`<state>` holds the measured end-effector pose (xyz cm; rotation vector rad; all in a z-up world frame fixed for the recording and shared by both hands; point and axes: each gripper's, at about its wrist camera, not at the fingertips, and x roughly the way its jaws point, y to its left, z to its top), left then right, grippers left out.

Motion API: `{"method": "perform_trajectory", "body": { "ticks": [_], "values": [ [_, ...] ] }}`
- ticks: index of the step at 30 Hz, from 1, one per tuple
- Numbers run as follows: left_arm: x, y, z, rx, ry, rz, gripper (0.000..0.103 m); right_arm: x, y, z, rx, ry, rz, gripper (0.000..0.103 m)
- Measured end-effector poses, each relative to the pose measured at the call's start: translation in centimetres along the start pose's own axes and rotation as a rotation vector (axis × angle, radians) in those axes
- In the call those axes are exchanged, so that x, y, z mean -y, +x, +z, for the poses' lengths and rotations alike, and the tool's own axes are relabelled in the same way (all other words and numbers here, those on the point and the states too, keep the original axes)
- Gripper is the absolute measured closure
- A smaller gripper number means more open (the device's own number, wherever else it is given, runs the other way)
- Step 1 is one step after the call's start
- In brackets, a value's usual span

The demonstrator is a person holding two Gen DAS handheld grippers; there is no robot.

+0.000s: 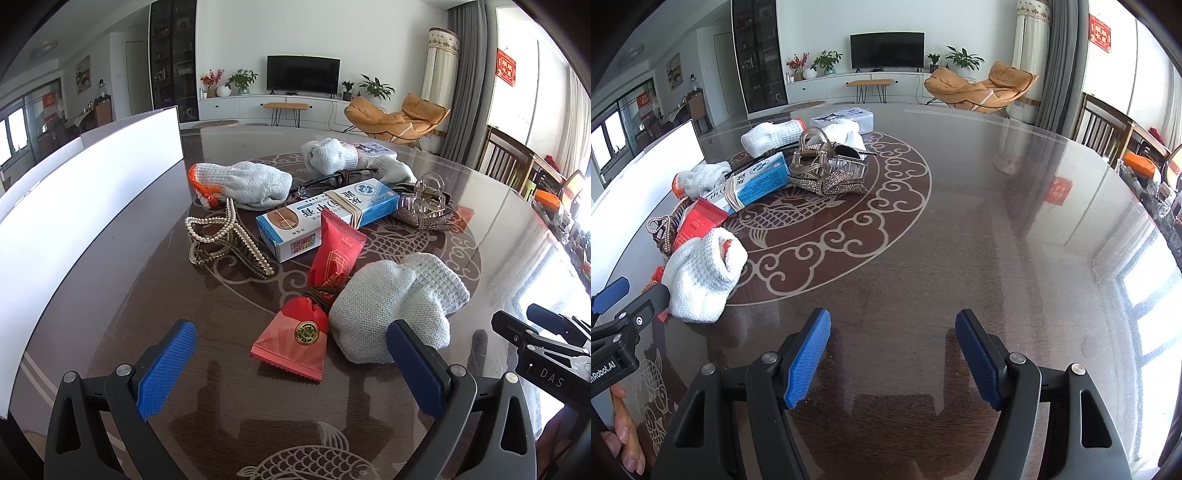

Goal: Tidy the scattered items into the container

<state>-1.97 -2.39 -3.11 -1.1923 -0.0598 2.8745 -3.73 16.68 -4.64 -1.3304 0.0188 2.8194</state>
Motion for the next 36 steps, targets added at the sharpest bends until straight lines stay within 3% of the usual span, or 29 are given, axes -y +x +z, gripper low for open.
{"method": "perform_trajectory", "body": {
  "ticks": [24, 36],
  "values": [
    [0.03, 0.08, 0.04, 0.0, 0.001, 0.003, 0.0, -0.57, -0.38, -0.04, 0.024, -0.023, -0.061, 0.031],
    [0.33, 0.19, 0.01, -0.007, 0.014, 0.011, 0.0, 0.04, -0.65, -0.11, 0.036, 0.003, -0.031, 0.031]
  ]
}}
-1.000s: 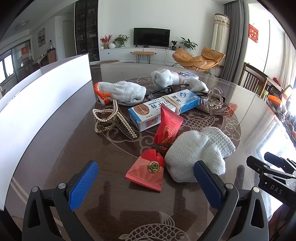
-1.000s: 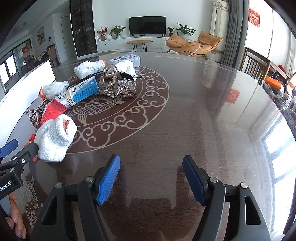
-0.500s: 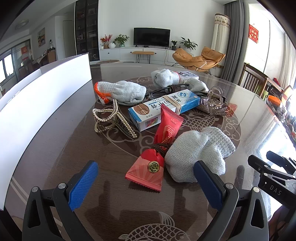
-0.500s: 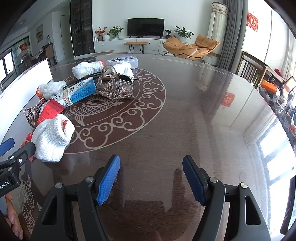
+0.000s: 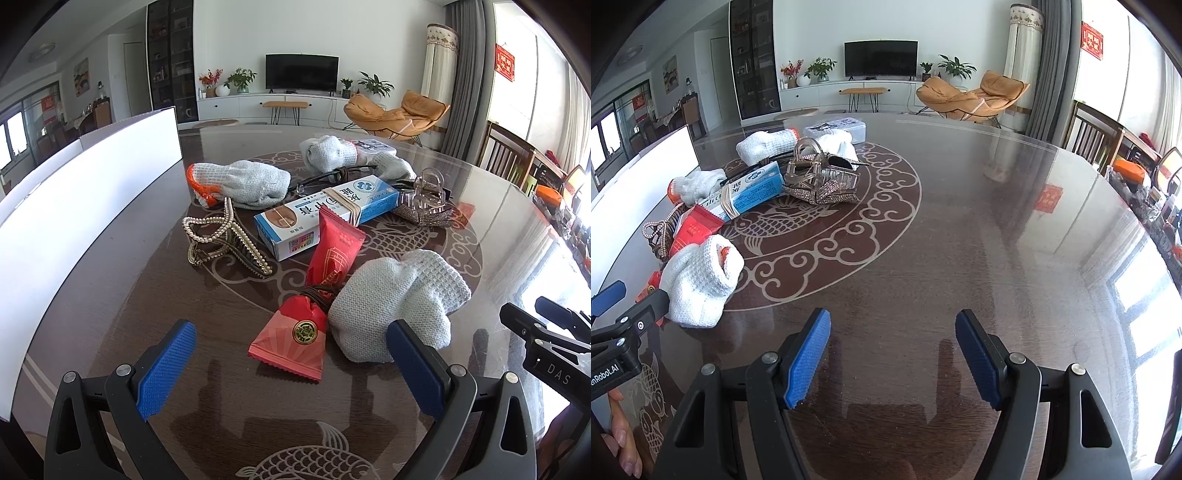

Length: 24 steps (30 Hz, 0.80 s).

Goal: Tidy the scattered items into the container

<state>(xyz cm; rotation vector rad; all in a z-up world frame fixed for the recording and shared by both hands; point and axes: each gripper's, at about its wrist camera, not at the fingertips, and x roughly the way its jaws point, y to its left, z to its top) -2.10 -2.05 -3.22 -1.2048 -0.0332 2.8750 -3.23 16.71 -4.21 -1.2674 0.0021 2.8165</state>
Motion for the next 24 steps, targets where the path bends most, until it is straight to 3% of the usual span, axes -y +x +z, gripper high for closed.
{"method": "perform_trajectory", "body": {
  "ticks": [24],
  "values": [
    [-0.4, 0.1, 0.0, -0.021, -0.014, -0.025, 0.0, -0.4, 1.2, 0.0, -0.058, -0.01, 0.006, 0.031]
  ]
}}
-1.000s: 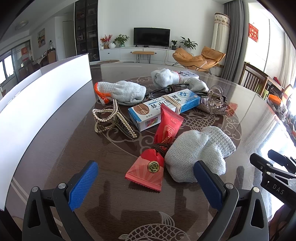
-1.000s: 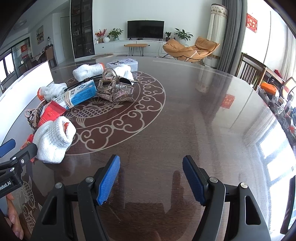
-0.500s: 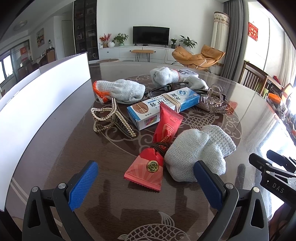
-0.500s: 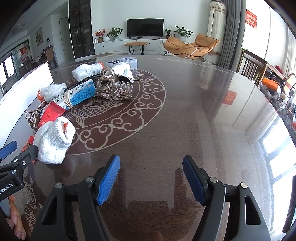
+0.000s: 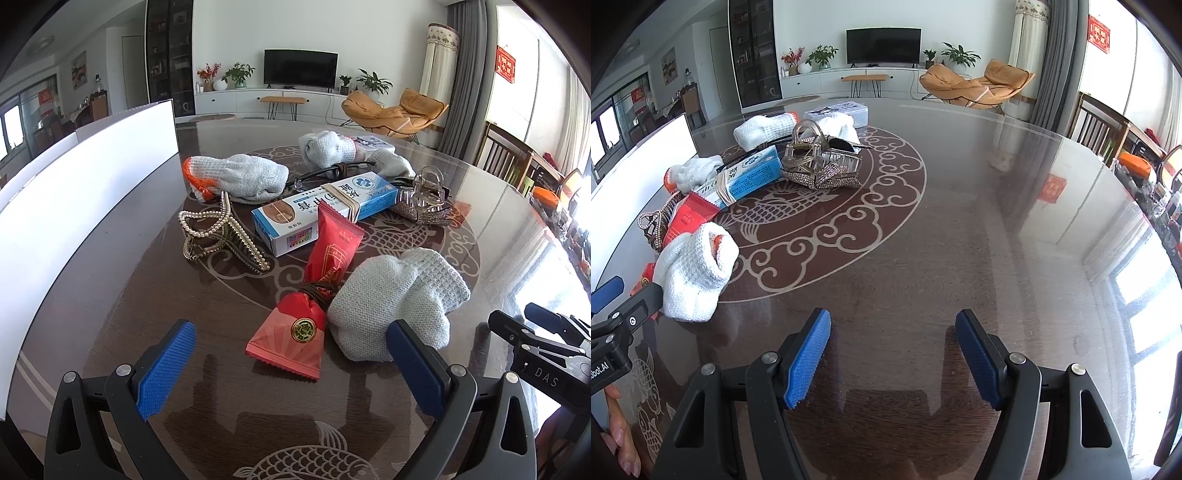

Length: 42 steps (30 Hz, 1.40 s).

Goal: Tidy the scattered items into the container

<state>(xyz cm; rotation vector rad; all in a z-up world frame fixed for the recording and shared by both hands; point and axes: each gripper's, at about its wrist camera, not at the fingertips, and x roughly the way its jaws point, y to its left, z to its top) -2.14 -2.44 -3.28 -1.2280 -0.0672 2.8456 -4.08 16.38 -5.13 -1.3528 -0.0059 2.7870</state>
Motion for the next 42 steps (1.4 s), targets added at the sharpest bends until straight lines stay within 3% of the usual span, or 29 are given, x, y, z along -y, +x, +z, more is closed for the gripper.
{"method": "perform_trajectory", "body": {
  "ticks": [8, 12, 17, 20, 25, 31, 42],
  "values": [
    [0.3, -0.8, -0.2, 0.037, 0.03, -0.046, 0.0, 0.2, 0.0, 0.0, -0.004, 0.01, 0.014, 0.031],
    [0.4, -1.7, -0.4, 0.076, 0.051, -0.133, 0.0, 0.2, 0.1, 0.0, -0.005, 0.011, 0.015, 0.031],
    [-0.8, -2.0, -0.6, 0.061, 0.004, -0.287, 0.0, 0.2, 0.1, 0.0, -0.005, 0.011, 0.016, 0.031],
    [-1.6, -1.5, -0.7, 0.04, -0.047, -0.314, 0.0, 0.2, 0.1, 0.0, -0.005, 0.011, 0.016, 0.031],
    [-0.9, -1.1, -0.7, 0.008, -0.027, -0.308, 0.0, 0.2, 0.1, 0.0, -0.005, 0.011, 0.016, 0.031],
    [0.7, -0.5, -0.7, -0.04, 0.053, -0.229, 0.0, 0.2, 0.1, 0.0, -0.005, 0.011, 0.016, 0.031],
    [1.6, 0.7, -1.0, -0.134, 0.109, -0.126, 0.0, 0.2, 0.1, 0.0, -0.005, 0.011, 0.016, 0.031]
  ]
}}
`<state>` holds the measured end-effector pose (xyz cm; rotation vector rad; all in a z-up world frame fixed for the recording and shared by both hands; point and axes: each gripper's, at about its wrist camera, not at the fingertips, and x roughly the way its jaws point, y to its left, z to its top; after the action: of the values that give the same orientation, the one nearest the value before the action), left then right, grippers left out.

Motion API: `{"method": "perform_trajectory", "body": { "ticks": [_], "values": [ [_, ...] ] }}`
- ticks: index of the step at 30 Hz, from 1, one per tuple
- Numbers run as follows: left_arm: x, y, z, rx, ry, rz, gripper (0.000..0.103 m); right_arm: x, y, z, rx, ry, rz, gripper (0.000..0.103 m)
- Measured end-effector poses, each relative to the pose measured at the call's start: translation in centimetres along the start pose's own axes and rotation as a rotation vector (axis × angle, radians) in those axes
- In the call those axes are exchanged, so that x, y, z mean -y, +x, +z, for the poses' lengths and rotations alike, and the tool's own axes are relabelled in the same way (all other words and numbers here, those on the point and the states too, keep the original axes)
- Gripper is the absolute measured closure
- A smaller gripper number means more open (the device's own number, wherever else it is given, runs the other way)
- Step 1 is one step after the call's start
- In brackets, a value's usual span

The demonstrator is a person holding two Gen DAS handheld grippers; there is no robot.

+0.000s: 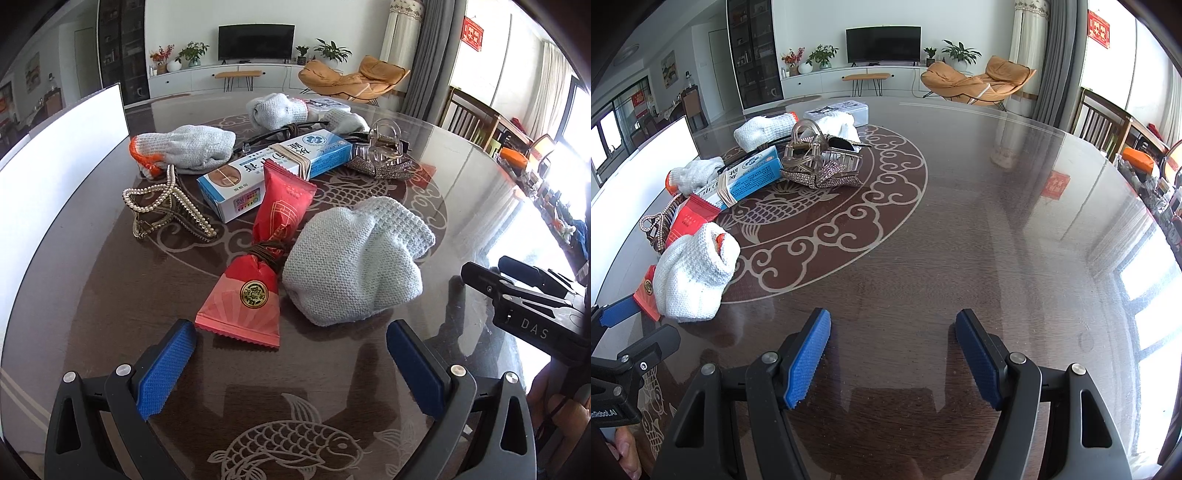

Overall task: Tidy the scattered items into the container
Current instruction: 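Move the left tool toward the red candy bag and grey knit glove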

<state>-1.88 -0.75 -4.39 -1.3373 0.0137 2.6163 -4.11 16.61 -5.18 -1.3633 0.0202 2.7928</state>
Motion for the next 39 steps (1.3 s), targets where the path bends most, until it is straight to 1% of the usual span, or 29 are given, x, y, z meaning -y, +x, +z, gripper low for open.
{"method": "perform_trajectory", "body": {
  "ticks": [7, 31, 36, 39],
  "values": [
    [1.1, 0.5, -0.1, -0.029, 0.064, 0.055, 0.0, 0.0, 0.0, 0.0, 0.0, 0.0, 0.001, 0.031],
    [0.9, 0.6, 0.0, -0.018, 0.058, 0.058, 0.0, 0.0, 0.0, 0.1, 0.002, 0.01, 0.015, 0.031],
    [1.0, 1.0, 0.9, -0.074, 0.091, 0.035, 0.0, -0.1, 0.0, 0.1, 0.001, 0.007, 0.012, 0.031],
    [0.9, 1.0, 1.0, -0.075, 0.113, 0.02, 0.0, -0.1, 0.0, 0.1, 0.001, 0.006, 0.011, 0.031]
  ]
}}
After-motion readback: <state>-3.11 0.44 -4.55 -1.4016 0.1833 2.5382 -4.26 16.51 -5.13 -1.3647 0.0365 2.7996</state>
